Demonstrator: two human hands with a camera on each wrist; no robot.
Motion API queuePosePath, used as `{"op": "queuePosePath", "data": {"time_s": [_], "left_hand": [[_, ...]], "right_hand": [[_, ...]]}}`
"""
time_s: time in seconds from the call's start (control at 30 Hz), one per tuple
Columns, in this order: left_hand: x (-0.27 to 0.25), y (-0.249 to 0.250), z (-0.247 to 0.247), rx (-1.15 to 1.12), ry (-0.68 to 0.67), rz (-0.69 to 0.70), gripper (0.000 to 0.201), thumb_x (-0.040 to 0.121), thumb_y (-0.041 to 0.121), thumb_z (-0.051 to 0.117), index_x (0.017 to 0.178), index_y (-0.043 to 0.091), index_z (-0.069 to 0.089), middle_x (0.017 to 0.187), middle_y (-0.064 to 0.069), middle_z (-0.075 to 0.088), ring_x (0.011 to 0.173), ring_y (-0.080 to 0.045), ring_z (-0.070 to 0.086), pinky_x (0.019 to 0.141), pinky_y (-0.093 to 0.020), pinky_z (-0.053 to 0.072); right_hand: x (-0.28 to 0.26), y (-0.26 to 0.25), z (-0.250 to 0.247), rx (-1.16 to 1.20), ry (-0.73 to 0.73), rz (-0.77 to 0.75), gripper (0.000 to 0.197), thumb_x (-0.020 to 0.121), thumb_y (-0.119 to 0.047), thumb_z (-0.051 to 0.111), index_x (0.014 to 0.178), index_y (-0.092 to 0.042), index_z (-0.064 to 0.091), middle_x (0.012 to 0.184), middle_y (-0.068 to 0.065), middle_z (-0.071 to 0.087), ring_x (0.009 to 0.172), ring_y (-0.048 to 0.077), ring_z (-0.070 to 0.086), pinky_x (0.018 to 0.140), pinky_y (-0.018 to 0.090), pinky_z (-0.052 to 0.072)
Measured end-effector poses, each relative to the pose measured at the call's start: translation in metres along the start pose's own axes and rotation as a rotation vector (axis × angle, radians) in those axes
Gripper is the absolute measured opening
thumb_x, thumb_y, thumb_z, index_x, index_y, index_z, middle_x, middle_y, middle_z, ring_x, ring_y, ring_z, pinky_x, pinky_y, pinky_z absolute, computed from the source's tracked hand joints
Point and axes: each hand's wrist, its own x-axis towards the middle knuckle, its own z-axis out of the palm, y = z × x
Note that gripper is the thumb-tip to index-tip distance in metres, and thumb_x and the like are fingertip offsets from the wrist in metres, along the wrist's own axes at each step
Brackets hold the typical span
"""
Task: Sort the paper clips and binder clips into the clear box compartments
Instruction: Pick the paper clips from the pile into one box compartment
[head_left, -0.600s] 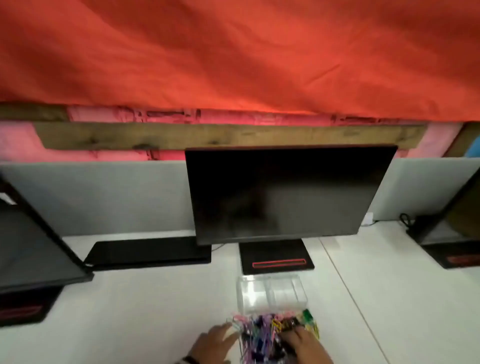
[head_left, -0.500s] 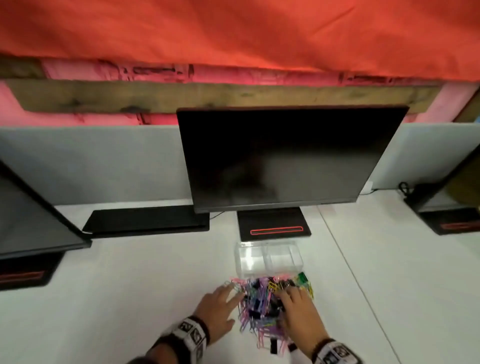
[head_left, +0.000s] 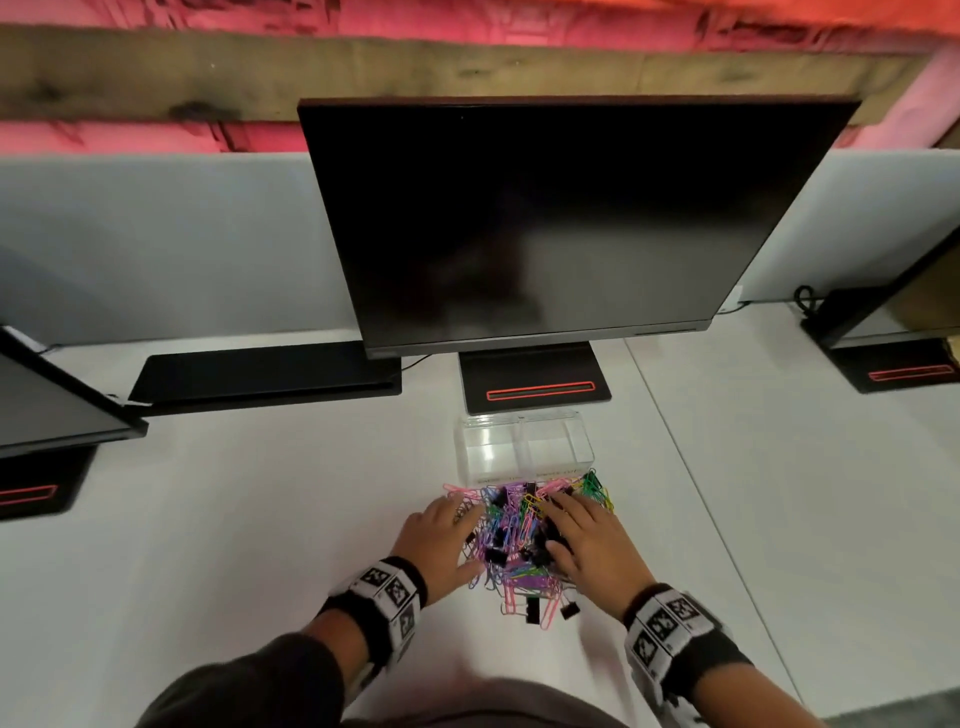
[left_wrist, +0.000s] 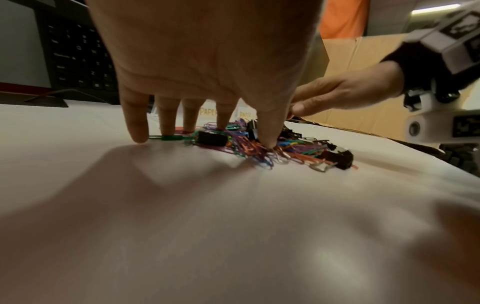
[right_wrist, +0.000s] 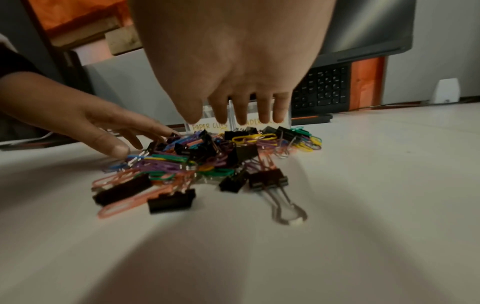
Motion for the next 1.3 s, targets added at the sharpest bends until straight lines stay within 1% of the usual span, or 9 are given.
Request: {"op": "queuePosePath", "data": {"time_s": [0.1,0.17,0.27,0.37,0.47,0.57,0.83,1.03,1.3], "left_hand": [[-0.001,0.008,0.007,0.020,-0.055,-0.031,0.069,0.092,0.045,0.042,0.150,0.027,0.008,0.159,-0.007,0.006,0.147,-0.027,0.010,0.116,-0.046,0.021],[-0.004,0.010,0.009,0.007,-0.026,-0.034,0.064,0.093,0.044,0.041,0.149,0.026,0.013,0.158,-0.006,0.014,0.145,-0.025,0.017,0.114,-0.044,0.025],[-0.005,0.010,0.006,-0.044,0.103,-0.042,0.054,0.094,0.042,0.040,0.144,0.027,0.027,0.150,-0.002,0.030,0.137,-0.022,0.032,0.109,-0.039,0.032],[0.002,0.015,0.003,-0.058,0.140,-0.032,0.053,0.095,0.040,0.039,0.144,0.024,0.028,0.150,0.001,0.032,0.136,-0.021,0.033,0.110,-0.037,0.031],[0.009,0.030,0.004,-0.035,0.098,-0.038,0.061,0.094,0.044,0.041,0.147,0.022,0.021,0.154,-0.002,0.026,0.138,-0.024,0.031,0.111,-0.040,0.031],[0.014,0.039,0.006,-0.026,0.081,-0.085,0.065,0.091,0.043,0.047,0.147,0.020,0.022,0.150,-0.006,0.030,0.133,-0.027,0.034,0.107,-0.041,0.035],[0.023,0.044,0.005,-0.090,0.098,-0.149,0.066,0.087,0.047,0.053,0.142,0.020,0.028,0.139,-0.008,0.038,0.128,-0.027,0.039,0.101,-0.041,0.040],[0.027,0.037,0.002,-0.274,0.067,-0.204,0.052,0.090,0.029,0.055,0.137,0.020,0.035,0.134,-0.011,0.047,0.122,-0.028,0.048,0.099,-0.037,0.044],[0.026,0.034,-0.008,-0.370,0.096,-0.172,0.034,0.090,0.014,0.051,0.124,0.016,0.052,0.122,-0.010,0.060,0.111,-0.026,0.056,0.092,-0.034,0.045]], "right_hand": [[0.001,0.004,0.008,-0.081,-0.103,0.007,0.064,0.096,-0.047,0.007,0.111,-0.027,0.065,0.115,-0.005,0.069,0.101,0.020,0.068,0.075,0.031,0.058],[-0.004,0.003,0.007,-0.103,-0.116,-0.028,0.055,0.096,-0.045,0.015,0.106,-0.030,0.067,0.108,-0.008,0.071,0.092,0.014,0.070,0.070,0.025,0.058],[-0.005,0.005,0.002,-0.094,-0.040,-0.051,0.041,0.083,-0.043,0.036,0.105,-0.028,0.067,0.100,-0.009,0.070,0.085,0.012,0.069,0.069,0.026,0.057],[0.009,0.008,-0.001,-0.074,0.084,-0.072,0.039,0.087,-0.035,0.042,0.118,-0.019,0.060,0.116,0.000,0.065,0.103,0.023,0.063,0.086,0.036,0.053],[0.022,0.002,-0.004,-0.023,-0.116,-0.092,0.055,0.090,-0.030,0.048,0.142,-0.018,0.032,0.148,0.002,0.035,0.135,0.024,0.033,0.110,0.040,0.029],[0.025,0.000,-0.006,-0.077,-0.241,-0.103,0.067,0.088,-0.030,0.051,0.147,-0.020,0.019,0.155,0.001,0.020,0.141,0.023,0.021,0.114,0.042,0.023],[0.032,0.005,-0.013,-0.065,-0.164,-0.193,0.056,0.090,-0.027,0.047,0.142,-0.019,0.030,0.149,0.000,0.033,0.133,0.022,0.032,0.111,0.037,0.025],[0.041,0.005,-0.008,-0.204,-0.244,-0.207,0.050,0.089,-0.015,0.045,0.138,-0.018,0.036,0.138,0.007,0.042,0.125,0.028,0.039,0.102,0.043,0.034],[0.051,0.008,-0.010,-0.193,-0.243,-0.235,0.034,0.096,-0.025,0.040,0.128,-0.016,0.048,0.125,0.008,0.052,0.115,0.028,0.053,0.095,0.039,0.037]]}}
